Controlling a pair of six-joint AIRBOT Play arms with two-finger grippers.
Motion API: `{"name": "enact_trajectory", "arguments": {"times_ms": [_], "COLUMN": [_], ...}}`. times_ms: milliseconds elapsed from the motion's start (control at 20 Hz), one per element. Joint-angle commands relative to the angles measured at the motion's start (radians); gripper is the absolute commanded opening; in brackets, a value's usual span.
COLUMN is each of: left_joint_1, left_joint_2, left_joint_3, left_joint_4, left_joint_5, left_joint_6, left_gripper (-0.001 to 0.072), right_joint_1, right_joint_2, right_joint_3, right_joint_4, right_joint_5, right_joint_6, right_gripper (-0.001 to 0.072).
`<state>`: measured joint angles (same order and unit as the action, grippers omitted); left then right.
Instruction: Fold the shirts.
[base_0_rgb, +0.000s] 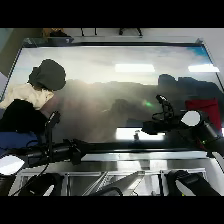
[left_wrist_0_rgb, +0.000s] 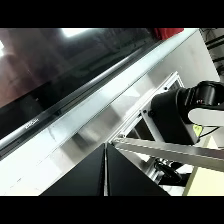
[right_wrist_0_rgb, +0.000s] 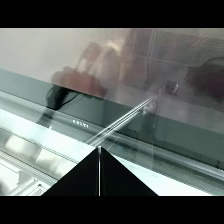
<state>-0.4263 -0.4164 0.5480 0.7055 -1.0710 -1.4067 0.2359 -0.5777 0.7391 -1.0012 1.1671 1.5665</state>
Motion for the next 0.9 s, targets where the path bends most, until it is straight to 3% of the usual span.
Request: {"name": "enact_trajectory", "arguments": {"times_ms": [0,700,850], "left_joint_1": [-0.001,-0.001,-0.001], "left_joint_2": [0.001,0.001,0.001], "left_joint_3": [0.000,0.000,0.000], "left_joint_4": [0.000,0.000,-0.001], "left_joint_5": [0.000,0.008,0.235], "left_joint_6": [-0.001,-0.001,-0.001], "left_gripper": [0.0016,0.0016,0.0016], "right_joint_1": [0.001,0.001,0.001], "right_joint_2": [0.001,0.001,0.000], "right_joint_3": [-0.001,-0.001,-0.001], "right_joint_4": [0.000,0.000,0.000], "right_joint_5": [0.000,-0.022,-0.044], "right_joint_6": [0.000,0.000,0.000], "right_gripper": [0.0015,0.0016,0.0016]}}
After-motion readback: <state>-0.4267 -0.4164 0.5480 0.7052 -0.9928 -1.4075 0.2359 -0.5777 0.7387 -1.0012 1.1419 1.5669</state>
